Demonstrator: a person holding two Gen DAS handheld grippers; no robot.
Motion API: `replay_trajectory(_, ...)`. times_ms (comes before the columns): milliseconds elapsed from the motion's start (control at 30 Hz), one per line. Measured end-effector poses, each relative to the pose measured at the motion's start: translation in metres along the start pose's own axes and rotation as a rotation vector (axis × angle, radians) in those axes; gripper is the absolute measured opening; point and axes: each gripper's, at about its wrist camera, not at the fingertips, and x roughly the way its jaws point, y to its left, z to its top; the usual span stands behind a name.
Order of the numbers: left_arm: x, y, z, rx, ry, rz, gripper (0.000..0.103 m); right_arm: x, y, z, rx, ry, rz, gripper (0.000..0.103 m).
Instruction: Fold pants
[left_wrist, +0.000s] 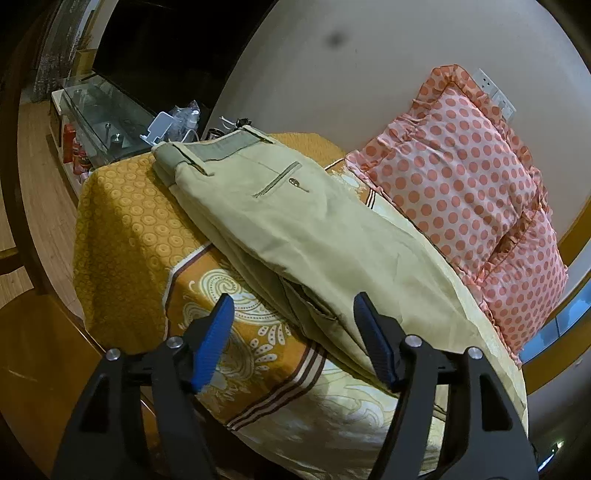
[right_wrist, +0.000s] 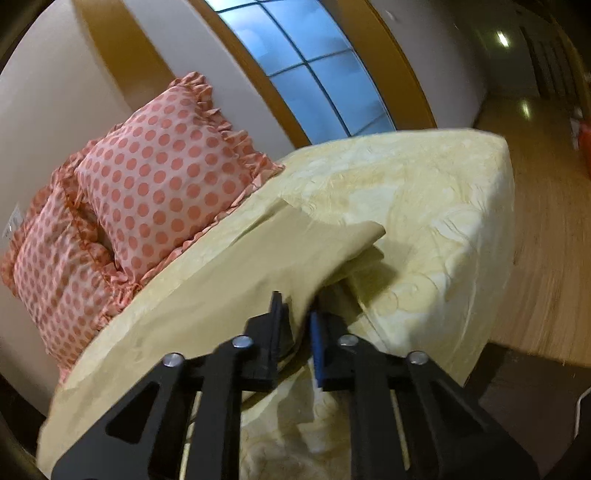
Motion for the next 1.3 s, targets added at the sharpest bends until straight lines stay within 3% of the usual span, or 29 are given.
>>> replay_trajectory(133, 0.001, 0.003, 0.001, -0.013, 0.002, -0.029, 0.076, 0.001, 0.030, 0.016, -0.035, -0.023, 0.079, 0.004)
replay_trajectory(300, 0.004, 0.007, 0.003, -0.039, -0.002, -0.086, 0.088, -0.013, 0.152, 0.019, -0.210, -0.004, 0.401, 0.004)
replay_trajectory(400, 0.005, 0.009, 0.005, -0.050, -0.002, -0.100, 0.092, -0.023, 0.238, -0.022, -0.348, 0.104, 0.639, 0.004)
replay_trajectory(433, 0.005, 0.010, 0.006, -0.058, -0.005, -0.101, 0.092, -0.026, 0.271, -0.050, -0.419, 0.177, 0.723, 0.004)
replay_trajectory(500, 0.004, 0.011, 0.008, -0.064, -0.011, -0.100, 0.094, -0.030, 0.311, -0.097, -0.533, 0.302, 0.804, 0.005)
replay_trajectory(567, 0.005, 0.013, 0.012, -0.068, -0.014, -0.089, 0.095, -0.028, 0.343, -0.156, -0.697, 0.490, 0.842, 0.007)
replay_trajectory(600, 0.005, 0.015, 0.014, -0.074, -0.012, -0.087, 0.096, -0.028, 0.350, -0.180, -0.748, 0.567, 0.843, 0.016)
replay_trajectory(667, 0.007, 0.019, 0.018, -0.088, -0.009, -0.087, 0.096, -0.028, 0.350, -0.199, -0.763, 0.633, 0.823, 0.051)
replay_trajectory(700, 0.008, 0.020, 0.020, -0.094, -0.008, -0.085, 0.096, -0.030, 0.346, -0.200, -0.744, 0.640, 0.826, 0.078)
replay_trajectory(733, 0.010, 0.021, 0.023, -0.100, -0.007, -0.078, 0.096, -0.033, 0.339, -0.193, -0.701, 0.621, 0.852, 0.083)
replay_trajectory(900, 0.020, 0.025, 0.037, -0.128, -0.003, -0.038, 0.096, -0.042, 0.311, -0.152, -0.551, 0.535, 0.893, 0.086)
replay_trajectory(1067, 0.034, 0.028, 0.054, -0.155, 0.003, 0.017, 0.096, -0.030, 0.292, -0.132, -0.439, 0.543, 0.895, 0.086)
replay_trajectory(1133, 0.041, 0.030, 0.062, -0.171, 0.001, 0.041, 0.093, -0.028, 0.288, -0.133, -0.433, 0.546, 0.894, 0.086)
replay_trajectory(1167, 0.043, 0.031, 0.065, -0.176, -0.003, 0.063, 0.084, -0.028, 0.291, -0.134, -0.429, 0.549, 0.896, 0.086)
replay_trajectory(1200, 0.046, 0.032, 0.067, -0.177, -0.001, 0.090, 0.057, -0.028, 0.289, -0.135, -0.422, 0.553, 0.899, 0.086)
replay_trajectory(1267, 0.056, 0.031, 0.072, -0.168, 0.036, 0.118, 0.020, -0.029, 0.283, -0.133, -0.411, 0.551, 0.901, 0.086)
replay_trajectory(1300, 0.057, 0.024, 0.077, -0.135, 0.035, 0.128, 0.015, -0.027, 0.279, -0.131, -0.407, 0.546, 0.898, 0.086)
